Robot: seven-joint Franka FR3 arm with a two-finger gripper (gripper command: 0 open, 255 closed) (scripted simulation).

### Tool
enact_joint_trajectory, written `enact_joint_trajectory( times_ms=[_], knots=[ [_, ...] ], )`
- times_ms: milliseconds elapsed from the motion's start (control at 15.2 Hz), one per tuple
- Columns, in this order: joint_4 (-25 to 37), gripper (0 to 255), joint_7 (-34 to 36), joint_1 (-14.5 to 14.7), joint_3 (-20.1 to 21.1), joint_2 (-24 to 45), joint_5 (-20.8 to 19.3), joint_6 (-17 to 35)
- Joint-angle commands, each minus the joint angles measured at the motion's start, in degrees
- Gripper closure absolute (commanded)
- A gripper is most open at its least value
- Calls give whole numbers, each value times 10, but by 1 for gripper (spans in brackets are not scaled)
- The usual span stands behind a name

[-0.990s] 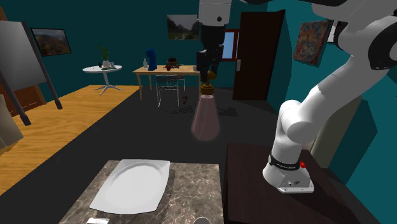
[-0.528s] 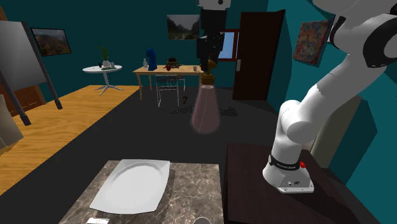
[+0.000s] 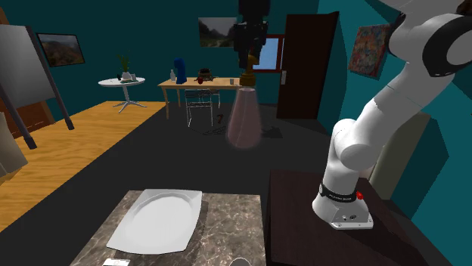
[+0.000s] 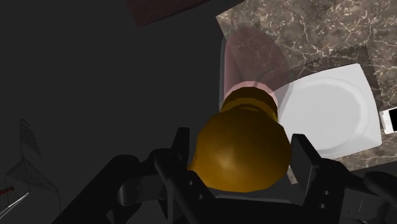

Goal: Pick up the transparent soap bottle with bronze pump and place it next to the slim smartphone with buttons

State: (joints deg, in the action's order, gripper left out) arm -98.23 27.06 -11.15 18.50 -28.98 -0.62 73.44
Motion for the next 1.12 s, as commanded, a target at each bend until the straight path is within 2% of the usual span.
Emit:
enact_joint_trajectory(
  times_ms=[0,726,1056],
  knots=[
    [26,255,0,-2,1,11,-3,-15],
    [181,255,3,-11,17,79,-21,-105],
    [138,255,61,-2,60,103,-16,-42]
  ],
)
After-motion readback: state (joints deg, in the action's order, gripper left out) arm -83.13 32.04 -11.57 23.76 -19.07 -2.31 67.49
